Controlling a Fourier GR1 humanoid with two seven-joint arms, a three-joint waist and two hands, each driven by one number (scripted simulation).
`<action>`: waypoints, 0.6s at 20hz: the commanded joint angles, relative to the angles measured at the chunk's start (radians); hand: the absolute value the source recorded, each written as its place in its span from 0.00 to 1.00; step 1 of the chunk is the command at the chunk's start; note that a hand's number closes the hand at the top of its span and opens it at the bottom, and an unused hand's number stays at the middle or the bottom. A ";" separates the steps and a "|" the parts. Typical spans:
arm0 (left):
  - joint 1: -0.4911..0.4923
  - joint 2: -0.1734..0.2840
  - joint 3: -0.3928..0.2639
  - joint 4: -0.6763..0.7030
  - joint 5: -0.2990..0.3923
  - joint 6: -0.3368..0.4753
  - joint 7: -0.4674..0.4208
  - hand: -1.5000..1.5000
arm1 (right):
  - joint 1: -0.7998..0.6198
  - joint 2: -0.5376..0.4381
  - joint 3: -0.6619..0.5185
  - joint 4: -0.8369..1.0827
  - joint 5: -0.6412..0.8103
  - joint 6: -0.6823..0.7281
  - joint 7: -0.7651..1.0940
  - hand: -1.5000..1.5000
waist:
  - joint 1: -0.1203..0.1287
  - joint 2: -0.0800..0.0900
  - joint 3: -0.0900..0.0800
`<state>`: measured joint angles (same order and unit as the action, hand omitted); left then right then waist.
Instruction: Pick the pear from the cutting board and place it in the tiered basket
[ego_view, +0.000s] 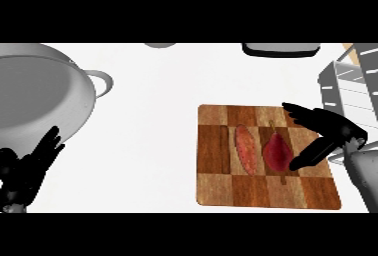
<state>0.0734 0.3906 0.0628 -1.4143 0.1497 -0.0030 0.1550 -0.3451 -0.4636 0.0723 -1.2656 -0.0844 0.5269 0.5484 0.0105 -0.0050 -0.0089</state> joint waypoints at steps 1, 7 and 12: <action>0.023 -0.031 -0.003 -0.039 -0.026 0.006 0.022 0.50 | 0.060 0.024 -0.032 -0.022 0.022 -0.006 -0.037 0.00 | -0.009 0.004 0.009; 0.032 -0.025 0.050 -0.018 -0.029 -0.069 -0.003 0.50 | -0.001 0.106 -0.033 0.052 0.076 -0.001 0.001 0.00 | -0.006 0.005 0.009; -0.020 -0.074 0.035 0.053 -0.097 -0.021 -0.040 0.50 | 0.017 0.147 -0.012 0.147 0.172 -0.032 -0.126 0.00 | -0.006 0.006 0.009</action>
<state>0.0595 0.3471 0.1078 -1.3731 0.0914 -0.0439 0.1239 -0.3498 -0.3484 0.0464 -1.1884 0.0306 0.5033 0.4958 0.0028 -0.0074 -0.0051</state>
